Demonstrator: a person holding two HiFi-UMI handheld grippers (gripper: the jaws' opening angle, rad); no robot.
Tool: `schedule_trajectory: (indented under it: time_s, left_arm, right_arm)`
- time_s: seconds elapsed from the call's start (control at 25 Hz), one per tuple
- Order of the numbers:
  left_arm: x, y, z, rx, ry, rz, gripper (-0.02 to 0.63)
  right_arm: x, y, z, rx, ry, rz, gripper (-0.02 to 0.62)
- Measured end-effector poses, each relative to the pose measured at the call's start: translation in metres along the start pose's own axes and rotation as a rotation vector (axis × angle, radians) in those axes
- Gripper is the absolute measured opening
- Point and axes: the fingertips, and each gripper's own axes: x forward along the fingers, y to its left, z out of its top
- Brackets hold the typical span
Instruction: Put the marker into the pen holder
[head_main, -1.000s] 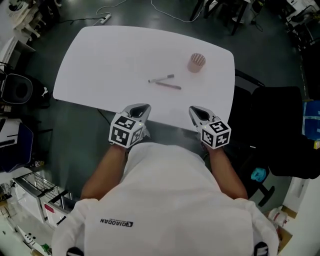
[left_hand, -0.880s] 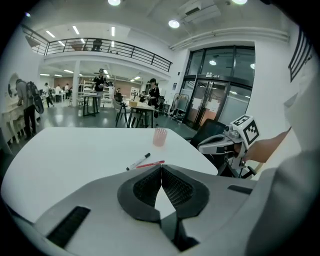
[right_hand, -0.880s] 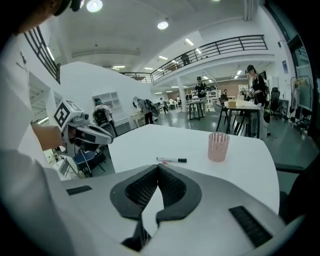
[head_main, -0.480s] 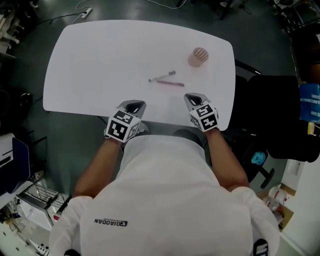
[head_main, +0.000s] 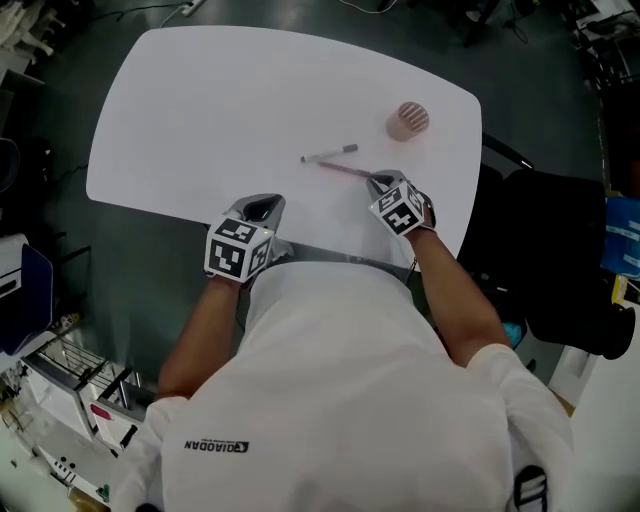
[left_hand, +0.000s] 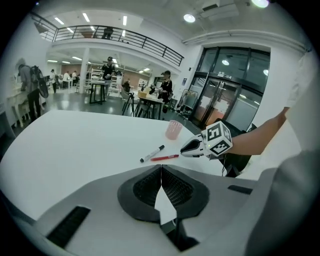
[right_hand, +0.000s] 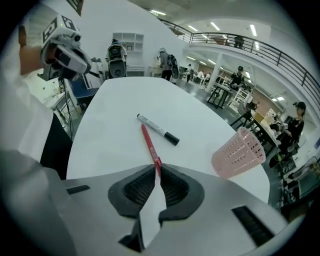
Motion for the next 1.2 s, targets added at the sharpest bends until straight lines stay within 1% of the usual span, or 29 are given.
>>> schedule_trajectory:
  time_s: [0.08,0.16,0.36,0.44,0.64,0.72,0.88,1.0,1.2]
  left_arm:
    - [0.000,-0.006,0.001,-0.030,-0.016,0.021,0.028]
    - [-0.001,-0.010,0.001,-0.046,-0.024,0.048,0.028]
    - [-0.009,-0.002,-0.008,-0.106,-0.027,0.111,0.028]
    - [-0.010,-0.007,-0.010,-0.126,-0.025,0.132,0.028]
    - [-0.011,-0.014,-0.010,-0.139,-0.027,0.151,0.028]
    - [-0.011,-0.017,-0.009,-0.138,-0.030,0.156,0.028]
    - [-0.006,-0.026,-0.008,-0.122,-0.025,0.146,0.028]
    - [-0.004,-0.027,-0.005,-0.104,-0.019,0.132,0.028]
    - [0.007,-0.034,0.004,-0.079,-0.022,0.093,0.029]
  right_arm:
    - [0.008,-0.004,-0.007,-0.042,0.024,0.027,0.078]
    - [0.015,-0.008,-0.012,-0.081,0.033,0.054,0.094]
    - [0.034,0.000,-0.015,-0.140,0.055,0.117,0.100]
    - [0.034,-0.001,-0.017,-0.159,0.049,0.133,0.102]
    - [0.034,0.002,-0.015,-0.212,0.024,0.158,0.109]
    - [0.035,0.004,-0.015,-0.222,0.023,0.171,0.083]
    - [0.033,0.005,-0.019,-0.186,0.016,0.171,0.081]
    - [0.022,0.008,-0.011,-0.143,-0.023,0.172,0.067]
    - [-0.013,0.009,-0.010,0.006,-0.111,0.184,0.063]
